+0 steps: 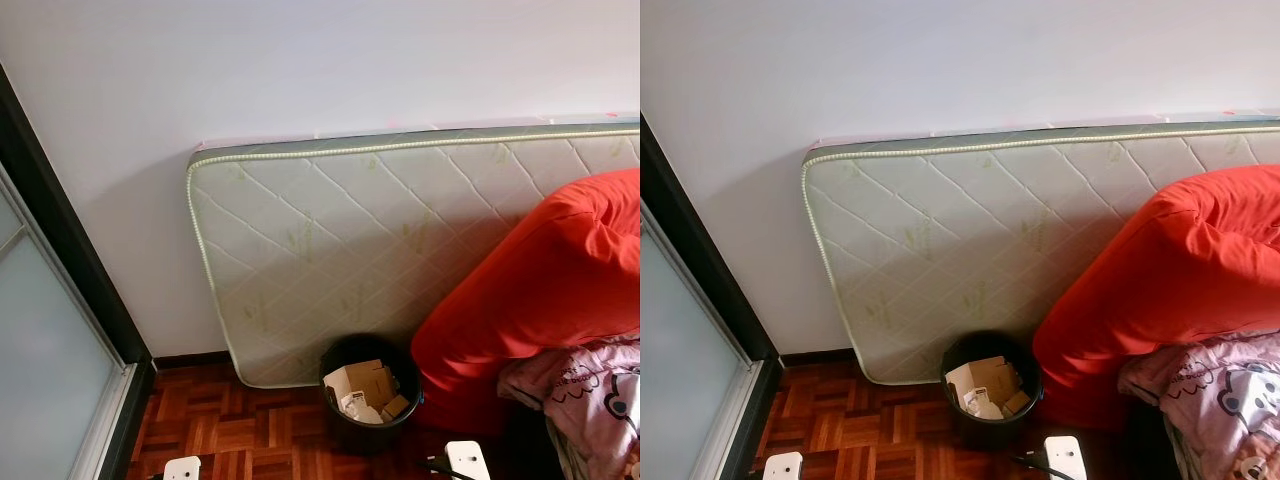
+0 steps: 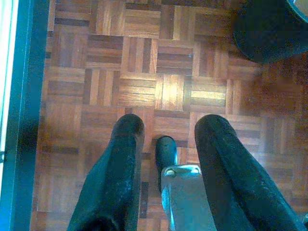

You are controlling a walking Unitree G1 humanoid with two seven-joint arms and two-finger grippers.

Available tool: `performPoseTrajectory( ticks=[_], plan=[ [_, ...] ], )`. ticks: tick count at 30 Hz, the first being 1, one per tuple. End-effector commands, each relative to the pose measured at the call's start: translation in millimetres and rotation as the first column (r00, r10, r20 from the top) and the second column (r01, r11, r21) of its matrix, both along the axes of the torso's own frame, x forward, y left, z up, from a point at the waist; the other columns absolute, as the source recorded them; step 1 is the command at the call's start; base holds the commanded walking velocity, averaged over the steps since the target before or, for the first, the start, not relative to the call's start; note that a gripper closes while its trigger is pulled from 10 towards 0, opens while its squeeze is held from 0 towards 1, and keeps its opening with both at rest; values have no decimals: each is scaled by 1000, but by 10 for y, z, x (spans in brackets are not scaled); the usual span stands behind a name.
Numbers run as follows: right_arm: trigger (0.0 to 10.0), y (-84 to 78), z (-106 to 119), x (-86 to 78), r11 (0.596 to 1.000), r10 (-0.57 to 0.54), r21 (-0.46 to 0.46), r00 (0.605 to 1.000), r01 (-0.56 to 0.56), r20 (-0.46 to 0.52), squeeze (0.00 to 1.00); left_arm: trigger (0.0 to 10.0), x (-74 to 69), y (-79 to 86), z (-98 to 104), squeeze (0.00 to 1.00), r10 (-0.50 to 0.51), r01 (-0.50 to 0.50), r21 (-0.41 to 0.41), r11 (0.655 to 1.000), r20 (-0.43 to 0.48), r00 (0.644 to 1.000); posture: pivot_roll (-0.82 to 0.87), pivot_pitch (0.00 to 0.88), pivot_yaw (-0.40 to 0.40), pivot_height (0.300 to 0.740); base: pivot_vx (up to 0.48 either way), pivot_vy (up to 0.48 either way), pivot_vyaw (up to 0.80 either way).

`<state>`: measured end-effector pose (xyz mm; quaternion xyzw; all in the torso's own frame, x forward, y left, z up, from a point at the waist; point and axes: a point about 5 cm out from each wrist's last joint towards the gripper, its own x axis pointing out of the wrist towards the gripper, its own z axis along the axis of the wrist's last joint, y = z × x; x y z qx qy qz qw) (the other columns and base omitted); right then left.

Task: Clean up the room

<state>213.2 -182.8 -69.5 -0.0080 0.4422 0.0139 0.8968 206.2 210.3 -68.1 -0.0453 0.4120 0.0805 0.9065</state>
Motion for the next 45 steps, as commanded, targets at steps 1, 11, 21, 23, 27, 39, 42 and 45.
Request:
performPoseTrajectory(
  ticks=[1,11,21,23,27,39,42,45],
  plan=[
    [10000,8,8,15,1000,-12,9,1000,12,9,0,10000,16,34,13,0,3,-3,15,1000,-6,1000,-59,9,-9,740,0,0,0],
    [10000,12,-2,1,1000,-6,11,1000,6,-8,0,10000,18,34,13,0,3,-3,13,1000,-12,1000,-65,22,-8,740,0,0,-392],
    [10000,26,-6,-2,1000,2,13,1000,-2,-14,0,10000,30,53,24,0,-22,22,48,999,-12,1000,-66,25,-3,740,0,-34,-789],
    [10000,25,-7,-3,1000,3,13,1000,-3,-15,0,10000,26,53,20,0,-27,28,53,998,-21,999,-66,25,-2,740,0,-371,-788],
    [10000,23,-7,-3,1000,6,11,1000,-6,-17,0,10000,19,46,13,0,-16,17,37,999,-27,1000,-65,26,-3,740,0,-172,-788],
    [10000,22,-7,-3,1000,6,9,1000,-6,-19,0,10000,21,43,14,0,-14,15,30,999,-25,1000,-64,26,-3,740,0,0,-788],
    [10000,22,-8,-4,1000,8,8,1000,-8,-20,0,10000,21,42,14,0,-15,15,29,999,-25,1000,-64,23,-3,740,0,0,-788],
    [10000,22,-9,-6,1000,10,6,1000,-9,-20,0,10000,18,41,12,0,-15,16,29,999,-26,1000,-65,19,-2,740,0,0,-788]
  ],
)
